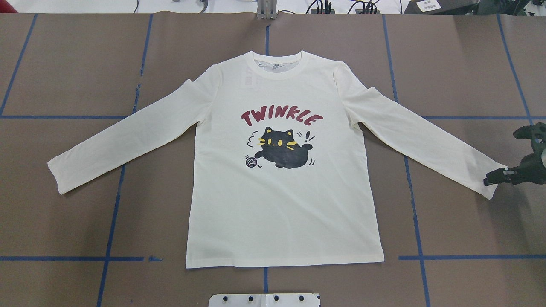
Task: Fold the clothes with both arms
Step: 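Lower the right gripper onto the sleeve cuff nearest it and grasp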
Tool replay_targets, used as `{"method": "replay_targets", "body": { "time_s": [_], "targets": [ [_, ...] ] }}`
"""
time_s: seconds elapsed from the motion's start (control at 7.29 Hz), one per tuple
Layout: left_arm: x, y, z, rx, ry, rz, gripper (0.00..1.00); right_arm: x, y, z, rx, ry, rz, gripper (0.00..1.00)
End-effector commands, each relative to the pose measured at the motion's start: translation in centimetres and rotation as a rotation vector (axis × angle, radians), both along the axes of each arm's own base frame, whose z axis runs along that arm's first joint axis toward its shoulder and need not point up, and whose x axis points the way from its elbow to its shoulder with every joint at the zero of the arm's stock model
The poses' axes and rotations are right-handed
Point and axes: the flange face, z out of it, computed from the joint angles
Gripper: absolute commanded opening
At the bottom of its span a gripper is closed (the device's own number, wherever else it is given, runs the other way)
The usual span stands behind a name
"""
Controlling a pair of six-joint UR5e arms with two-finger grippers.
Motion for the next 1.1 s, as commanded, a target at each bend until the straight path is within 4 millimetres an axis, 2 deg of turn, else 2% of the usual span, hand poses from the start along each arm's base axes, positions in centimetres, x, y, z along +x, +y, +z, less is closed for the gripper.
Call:
{"method": "replay_targets", "body": {
  "time_s": [0.0, 0.14, 0.27, 0.69, 0.96],
  "targets": [
    [0.0, 0.0, 0.0, -0.001, 0.000, -0.001, 1.00, -0.1, -0.1, 0.0, 0.000, 0.002, 0.000, 0.30],
    [0.0, 0.0, -0.1, 0.001, 0.001, 0.000, 1.00, -0.1, -0.1, -0.1, 0.001, 0.001, 0.000, 0.12],
    [0.0, 0.1, 0.0, -0.001, 0.001, 0.000, 1.00, -0.1, -0.1, -0.3, 0.004, -0.003, -0.001, 0.00],
    [0.0, 0.1, 0.1, -0.002, 0.001, 0.000, 1.00, -0.2, -0.3, -1.6, 0.016, -0.025, -0.004, 0.00],
    [0.0, 0.1, 0.0, -0.001, 0.001, 0.000, 1.00, 0.2, -0.5, -3.7, 0.047, -0.051, 0.004, 0.00]
  ]
}}
